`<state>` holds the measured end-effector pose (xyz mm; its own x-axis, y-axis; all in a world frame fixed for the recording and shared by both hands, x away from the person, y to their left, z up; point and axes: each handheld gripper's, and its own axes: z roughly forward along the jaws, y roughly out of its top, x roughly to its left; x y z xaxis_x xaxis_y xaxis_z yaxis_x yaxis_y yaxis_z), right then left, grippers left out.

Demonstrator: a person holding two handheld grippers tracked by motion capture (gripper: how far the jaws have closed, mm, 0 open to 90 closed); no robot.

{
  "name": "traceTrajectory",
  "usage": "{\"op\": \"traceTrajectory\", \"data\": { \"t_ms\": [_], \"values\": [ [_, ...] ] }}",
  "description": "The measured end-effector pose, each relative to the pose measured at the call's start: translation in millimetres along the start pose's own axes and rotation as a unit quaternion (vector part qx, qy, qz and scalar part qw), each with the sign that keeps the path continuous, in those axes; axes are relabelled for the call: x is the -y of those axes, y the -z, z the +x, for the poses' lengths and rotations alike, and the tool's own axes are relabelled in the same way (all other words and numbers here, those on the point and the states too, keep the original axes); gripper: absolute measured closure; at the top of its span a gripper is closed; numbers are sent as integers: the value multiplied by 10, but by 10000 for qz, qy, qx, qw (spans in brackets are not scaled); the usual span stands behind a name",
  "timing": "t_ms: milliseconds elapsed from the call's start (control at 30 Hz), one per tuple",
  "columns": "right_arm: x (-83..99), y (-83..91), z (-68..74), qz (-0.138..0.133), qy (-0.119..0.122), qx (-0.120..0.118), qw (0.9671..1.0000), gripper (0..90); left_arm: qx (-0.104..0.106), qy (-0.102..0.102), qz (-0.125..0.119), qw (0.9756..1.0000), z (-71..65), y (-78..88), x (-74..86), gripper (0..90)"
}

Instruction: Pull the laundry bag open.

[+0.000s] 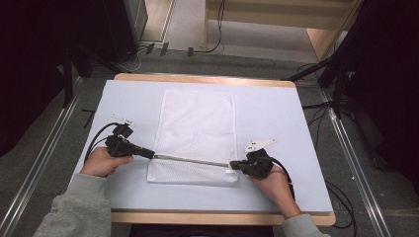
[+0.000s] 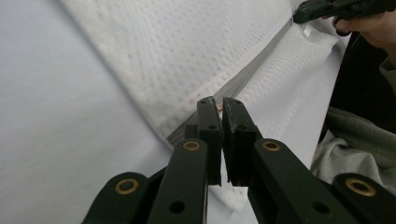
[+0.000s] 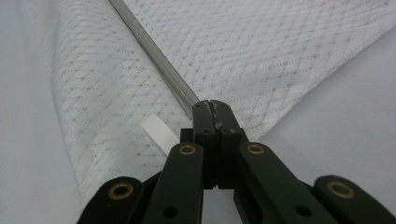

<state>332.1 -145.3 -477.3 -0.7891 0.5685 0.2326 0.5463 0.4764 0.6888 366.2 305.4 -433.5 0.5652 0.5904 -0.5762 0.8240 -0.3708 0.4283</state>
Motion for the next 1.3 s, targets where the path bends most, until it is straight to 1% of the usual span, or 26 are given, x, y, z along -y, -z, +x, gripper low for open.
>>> {"op": "traceTrajectory", "data": {
  "t_ms": [67, 100, 133, 167, 300, 367, 400, 633, 667, 733, 800, 833, 867, 900, 933, 967, 1000, 1067, 1100, 1133, 1167, 1200, 1233, 1267, 1300],
  "values": [
    [-1, 0, -1, 7, 5, -5, 10000, 900, -29, 31, -24, 10000, 23, 24, 17, 879],
    [-1, 0, -2, 4, 5, -14, 10000, 900, -93, 94, -55, 9999, 66, 71, 50, 879],
    [-1, 0, -2, 4, 5, -14, 10000, 900, -93, 94, -55, 9999, 66, 71, 50, 879],
    [-5, 0, -3, 15, 17, -6, 10000, 900, -70, 151, -120, 9998, 100, 111, 80, 879],
    [-10, -6, 1, 20, 18, -23, 10000, 900, -94, 155, -181, 9997, 97, 132, 104, 879],
    [-11, -6, -2, 26, 16, -28, 10000, 900, -89, 140, -158, 9997, 97, 135, 109, 879],
    [-12, -6, -2, 30, 10, -31, 10000, 900, -80, 175, -154, 9997, 98, 132, 116, 879],
    [-28, -6, -10, 86, 46, -44, 9999, 900, -80, 148, -163, 9997, 83, 130, 135, 877],
    [-33, -7, -10, 95, 43, -53, 9999, 900, -105, 123, -140, 9998, 70, 121, 143, 877],
    [-40, -6, -15, 123, -43, -76, 9999, 900, -111, 124, -117, 9998, 66, 116, 146, 875],
    [-43, -5, -20, 131, -50, -76, 9999, 900, -111, 142, -126, 9998, 65, 109, 157, 874],
    [-49, -2, -15, 166, -116, -95, 9997, 900, -105, 143, -144, 9997, 63, 101, 164, 871],
    [-51, -4, -15, 163, -106, -100, 9998, 894, -105, 143, -144, 9997, 63, 101, 164, 867],
    [-55, -2, -9, 187, -99, -104, 9997, 885, -99, 37, -176, 9998, 65, 97, 168, 863],
    [-63, -4, -9, 200, -73, -108, 9997, 872, -124, -6, -203, 9997, 66, 96, 170, 837],
    [-69, -5, -7, 218, -85, -131, 9996, 866, -124, -6, -203, 9997, 66, 96, 170, 804],
    [-73, -7, -4, 230, -132, -142, 9995, 862, -119, -19, -250, 9996, 66, 91, 172, 770],
    [-85, -3, -11, 274, -219, -198, 9992, 839, -99, -70, -252, 9996, 76, 89, 174, 726],
    [-94, 0, -19, 282, -234, -218, 9991, 819, -210, -132, -325, 9992, 74, 88, 176, 707],
    [-104, 6, -24, 243, -218, -221, 9992, 790, -233, -130, -367, 9990, 75, 91, 175, 687],
    [-104, 6, -24, 243, -218, -221, 9992, 790, -233, -130, -367, 9990, 75, 91, 175, 664],
    [-126, 46, -23, 160, -209, -183, 9995, 764, -323, -159, -468, 9983, 74, 101, 176, 640],
    [-135, 65, -31, 67, -195, -167, 9996, 736, -383, -209, -500, 9978, 73, 107, 178, 631],
    [-142, 85, -40, -2, -183, -153, 9997, 718, -467, -272, -535, 9971, 74, 112, 177, 608],
    [-145, 103, -46, -38, -189, -145, 9997, 705, -537, -290, -567, 9965, 71, 116, 176, 574]
  ]
}}
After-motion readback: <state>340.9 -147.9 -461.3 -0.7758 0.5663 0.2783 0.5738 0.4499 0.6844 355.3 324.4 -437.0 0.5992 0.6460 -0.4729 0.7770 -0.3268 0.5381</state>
